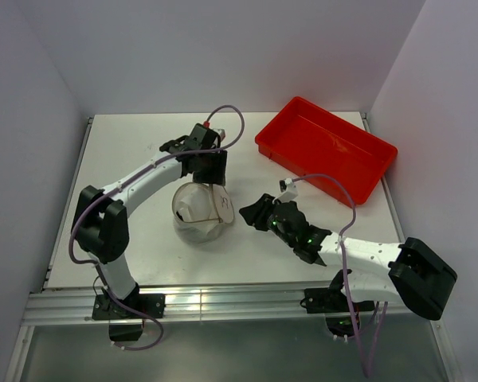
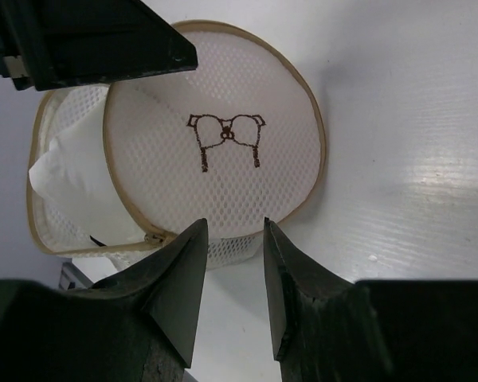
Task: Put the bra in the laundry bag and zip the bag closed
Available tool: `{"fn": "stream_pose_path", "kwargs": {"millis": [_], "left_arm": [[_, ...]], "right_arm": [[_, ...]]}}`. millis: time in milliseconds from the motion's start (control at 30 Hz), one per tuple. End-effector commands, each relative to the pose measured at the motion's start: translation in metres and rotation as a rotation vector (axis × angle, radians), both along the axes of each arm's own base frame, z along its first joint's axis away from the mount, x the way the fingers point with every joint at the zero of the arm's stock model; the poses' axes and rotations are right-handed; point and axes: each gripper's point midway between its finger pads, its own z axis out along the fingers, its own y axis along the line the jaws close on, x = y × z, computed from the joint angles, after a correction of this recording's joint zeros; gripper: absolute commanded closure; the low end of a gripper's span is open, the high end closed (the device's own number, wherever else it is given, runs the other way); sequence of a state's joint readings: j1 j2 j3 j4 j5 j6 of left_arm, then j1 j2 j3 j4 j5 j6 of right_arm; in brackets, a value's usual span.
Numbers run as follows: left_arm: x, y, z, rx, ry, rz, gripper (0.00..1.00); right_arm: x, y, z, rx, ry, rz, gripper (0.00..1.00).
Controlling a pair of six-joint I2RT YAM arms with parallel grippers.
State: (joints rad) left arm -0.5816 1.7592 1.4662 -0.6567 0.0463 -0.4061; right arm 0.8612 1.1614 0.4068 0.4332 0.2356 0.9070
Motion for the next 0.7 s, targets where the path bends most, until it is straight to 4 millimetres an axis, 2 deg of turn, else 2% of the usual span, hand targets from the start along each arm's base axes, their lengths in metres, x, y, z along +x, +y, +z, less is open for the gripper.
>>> {"fn": "stream_pose_path", "kwargs": {"millis": [0, 67, 100, 167, 200, 233, 267, 300, 367, 400, 433, 467, 500, 533, 567, 600, 633, 667], "left_arm": [[0.001, -0.001, 0.001, 0.03, 0.01, -0.043, 0.45], [0.003, 0.0, 0.0, 0.034, 0.008, -0.033, 0.55], [0.004, -0.001, 0.002, 0.026, 0.001, -0.033, 0.67], [0.006, -0.004, 0.009, 0.002, -0.02, -0.024, 0.81], [0.007, -0.005, 0.018, -0.02, -0.041, -0.012, 0.97], [0.009, -0.01, 0.025, -0.056, -0.066, -0.013, 1.0], [0.009, -0.012, 0.032, -0.085, -0.083, -0.01, 1.0], [0.008, -0.013, 0.052, -0.136, -0.12, 0.004, 1.0], [0.007, -0.02, 0.068, -0.216, -0.171, 0.003, 1.0], [0.002, -0.019, 0.093, -0.276, -0.218, 0.021, 1.0], [-0.002, -0.015, 0.092, -0.291, -0.228, 0.033, 1.0], [0.001, -0.014, 0.104, -0.323, -0.272, 0.052, 1.0], [-0.005, -0.009, 0.124, -0.376, -0.308, 0.073, 1.0], [-0.01, -0.005, 0.118, -0.388, -0.307, 0.086, 1.0], [-0.01, -0.004, 0.128, -0.429, -0.341, 0.098, 1.0], [-0.018, 0.002, 0.147, -0.49, -0.376, 0.125, 1.0], [-0.024, 0.008, 0.134, -0.499, -0.365, 0.144, 1.0], [-0.026, 0.015, 0.135, -0.517, -0.38, 0.181, 1.0]], "right_arm": [[0.0, 0.003, 0.015, 0.036, -0.056, 0.016, 0.58], [-0.001, 0.001, 0.016, 0.037, -0.062, 0.012, 0.58], [0.0, -0.001, 0.016, 0.034, -0.064, 0.005, 0.57], [-0.001, -0.001, 0.016, 0.034, -0.066, 0.006, 0.54], [-0.001, -0.001, 0.017, 0.038, -0.067, 0.008, 0.52], [-0.002, -0.001, 0.016, 0.042, -0.065, 0.01, 0.49], [-0.002, 0.0, 0.016, 0.047, -0.062, 0.013, 0.41], [-0.003, 0.001, 0.016, 0.05, -0.06, 0.014, 0.38], [-0.003, 0.002, 0.014, 0.061, -0.043, 0.009, 0.29], [-0.004, 0.004, 0.014, 0.064, -0.037, 0.012, 0.26], [-0.003, 0.003, 0.014, 0.075, -0.029, -0.009, 0.21], [-0.004, 0.004, 0.015, 0.078, -0.029, -0.015, 0.19], [-0.006, 0.007, 0.016, 0.085, -0.028, -0.012, 0.17], [-0.007, 0.009, 0.018, 0.101, -0.026, -0.018, 0.14], [-0.007, 0.012, 0.019, 0.114, -0.021, -0.018, 0.13], [-0.007, 0.014, 0.023, 0.144, -0.021, -0.023, 0.13], [-0.008, 0.016, 0.023, 0.176, -0.008, -0.026, 0.13], [-0.009, 0.018, 0.025, 0.196, -0.009, -0.026, 0.13]]}}
